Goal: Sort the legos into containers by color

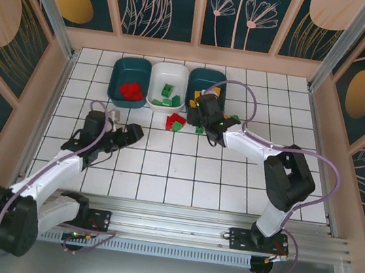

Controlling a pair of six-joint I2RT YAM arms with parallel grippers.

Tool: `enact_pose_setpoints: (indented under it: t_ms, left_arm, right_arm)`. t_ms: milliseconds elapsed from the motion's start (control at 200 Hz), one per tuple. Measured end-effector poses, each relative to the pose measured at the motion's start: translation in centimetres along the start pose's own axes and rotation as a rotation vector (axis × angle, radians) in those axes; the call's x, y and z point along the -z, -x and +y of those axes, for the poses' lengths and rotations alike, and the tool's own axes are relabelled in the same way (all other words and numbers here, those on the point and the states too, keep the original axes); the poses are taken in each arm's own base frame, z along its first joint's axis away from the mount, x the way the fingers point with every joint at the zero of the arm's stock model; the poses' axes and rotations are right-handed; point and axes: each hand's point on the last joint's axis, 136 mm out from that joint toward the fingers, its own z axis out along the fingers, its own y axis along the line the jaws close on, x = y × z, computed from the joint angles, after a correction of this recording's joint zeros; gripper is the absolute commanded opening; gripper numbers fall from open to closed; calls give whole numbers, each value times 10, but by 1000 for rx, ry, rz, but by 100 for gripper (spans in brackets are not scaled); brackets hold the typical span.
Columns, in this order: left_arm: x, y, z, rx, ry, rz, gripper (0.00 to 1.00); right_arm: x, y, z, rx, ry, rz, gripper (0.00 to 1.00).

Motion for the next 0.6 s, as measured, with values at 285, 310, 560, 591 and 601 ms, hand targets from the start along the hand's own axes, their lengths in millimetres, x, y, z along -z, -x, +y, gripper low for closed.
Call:
enact_pose_setpoints:
  t_ms: [285, 310, 560, 591, 601]
  left_arm:
    - [-39, -37, -18, -86, 16, 121, 88]
    - [-40, -38, -17, -85, 19, 120, 88]
    - [-40, -31, -16, -82, 35, 86, 90]
    - [-40, -31, -16, -81, 35, 83, 90]
    - [-40, -30, -16, -81, 34, 81, 90]
  right_arm:
    - [-21, -45, -23, -40, -42, 124, 67]
    - [-24, -47, -24, -43, -43, 131, 67]
    - [-49, -48, -19, -71, -27, 135, 59]
    - [-51, -49, -19, -73, -28, 135, 56]
    - [-52, -50, -20, -73, -29, 137, 55]
